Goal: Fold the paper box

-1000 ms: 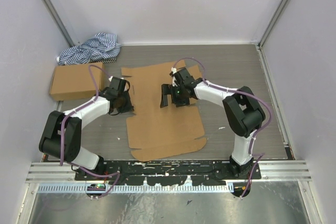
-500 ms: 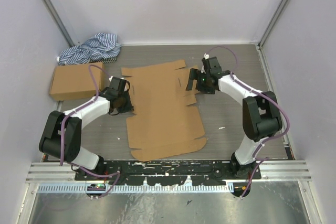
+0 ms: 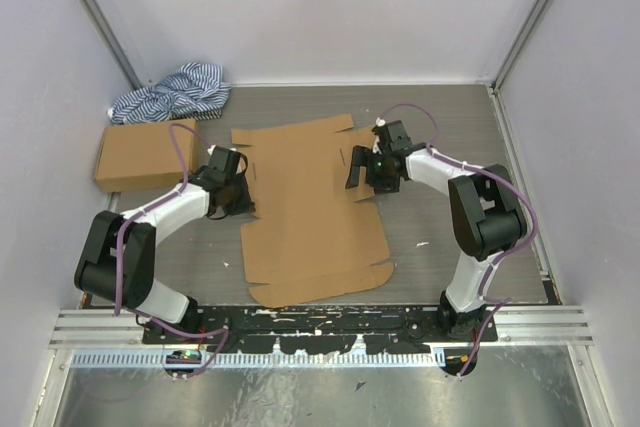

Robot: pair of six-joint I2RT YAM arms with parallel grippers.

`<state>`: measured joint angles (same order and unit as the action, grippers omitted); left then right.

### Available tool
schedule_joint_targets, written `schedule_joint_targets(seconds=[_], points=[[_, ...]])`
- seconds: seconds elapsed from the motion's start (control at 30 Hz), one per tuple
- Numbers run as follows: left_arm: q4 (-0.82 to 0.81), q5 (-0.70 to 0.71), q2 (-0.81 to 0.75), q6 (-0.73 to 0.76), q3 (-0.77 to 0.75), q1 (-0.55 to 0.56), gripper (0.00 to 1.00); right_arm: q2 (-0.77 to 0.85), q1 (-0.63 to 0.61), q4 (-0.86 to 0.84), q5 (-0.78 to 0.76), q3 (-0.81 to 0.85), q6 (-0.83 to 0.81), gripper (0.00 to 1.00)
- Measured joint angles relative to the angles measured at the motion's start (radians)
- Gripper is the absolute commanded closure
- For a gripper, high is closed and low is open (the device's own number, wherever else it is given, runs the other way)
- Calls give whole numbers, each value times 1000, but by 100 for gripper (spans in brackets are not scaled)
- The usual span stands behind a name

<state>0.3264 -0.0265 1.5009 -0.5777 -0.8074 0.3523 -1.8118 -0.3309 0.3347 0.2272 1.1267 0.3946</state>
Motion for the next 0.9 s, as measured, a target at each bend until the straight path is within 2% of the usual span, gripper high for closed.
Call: schedule_joint_targets(seconds=[0.43,0.7,0.9], points=[[5,2,1,3,-5,-1,96,17,-80,4,-31,5,-26,9],[5,-1,2,2,-5,0,96,30,-192,11,-19,60,-21,8],[5,-2,2,2,-5,0,96,4,-219,5,-15,94,-13,8]])
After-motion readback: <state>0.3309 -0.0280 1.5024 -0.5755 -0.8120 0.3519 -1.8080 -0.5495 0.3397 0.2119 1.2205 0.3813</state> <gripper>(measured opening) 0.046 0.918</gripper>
